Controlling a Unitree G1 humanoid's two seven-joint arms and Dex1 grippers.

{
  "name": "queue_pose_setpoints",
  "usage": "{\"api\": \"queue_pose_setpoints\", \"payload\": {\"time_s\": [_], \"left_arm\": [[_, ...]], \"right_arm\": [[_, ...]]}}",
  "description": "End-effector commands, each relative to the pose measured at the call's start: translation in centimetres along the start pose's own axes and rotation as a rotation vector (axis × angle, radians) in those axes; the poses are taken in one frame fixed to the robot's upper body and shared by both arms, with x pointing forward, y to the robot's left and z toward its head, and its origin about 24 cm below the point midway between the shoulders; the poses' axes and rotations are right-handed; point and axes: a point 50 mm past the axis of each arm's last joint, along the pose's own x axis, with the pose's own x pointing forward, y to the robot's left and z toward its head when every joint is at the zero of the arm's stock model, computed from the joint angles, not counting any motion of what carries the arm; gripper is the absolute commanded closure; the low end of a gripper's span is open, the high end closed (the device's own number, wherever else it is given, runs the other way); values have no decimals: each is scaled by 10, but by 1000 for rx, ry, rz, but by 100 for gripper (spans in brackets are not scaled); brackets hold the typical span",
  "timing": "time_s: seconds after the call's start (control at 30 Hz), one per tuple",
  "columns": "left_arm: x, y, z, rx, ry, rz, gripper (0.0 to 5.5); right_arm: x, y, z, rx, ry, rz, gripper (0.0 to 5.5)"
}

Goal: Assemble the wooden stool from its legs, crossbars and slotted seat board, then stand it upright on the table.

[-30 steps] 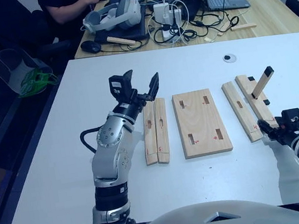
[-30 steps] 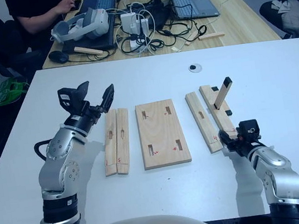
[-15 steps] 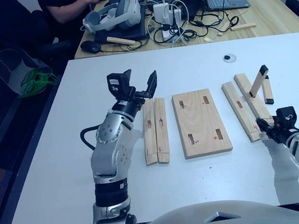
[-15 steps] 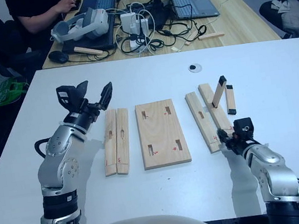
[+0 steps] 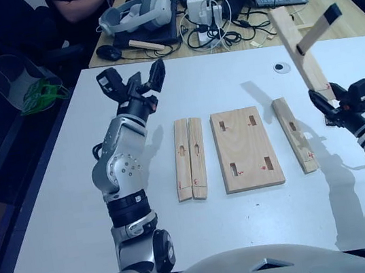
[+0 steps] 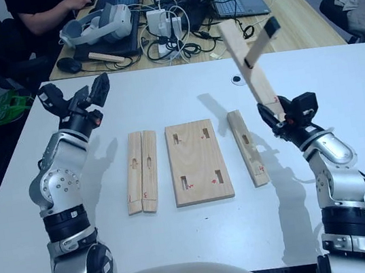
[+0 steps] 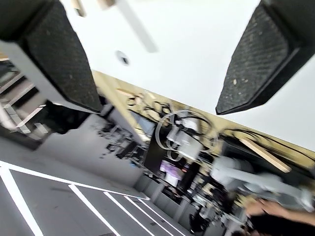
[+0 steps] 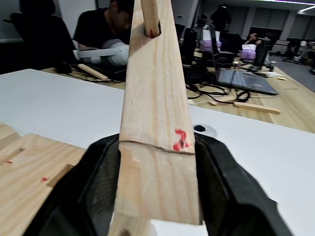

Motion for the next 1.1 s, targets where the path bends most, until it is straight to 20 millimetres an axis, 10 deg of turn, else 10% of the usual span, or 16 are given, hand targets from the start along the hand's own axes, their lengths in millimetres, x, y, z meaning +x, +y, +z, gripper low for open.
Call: {"api": "queue_pose_setpoints", "payload": {"time_s": [0.03,0.6,1.1], "left_arm": [[2,-29,5,-198,67,-232,120],[13,-25,9,-229,89,-139,120],[15,-36,12,-251,72,-145,370]], "right_arm": [[20,21,32,-50,-79,180,344],[22,91,39,-25,-25,582,344],[26,88,40,-44,-30,530,344]]}}
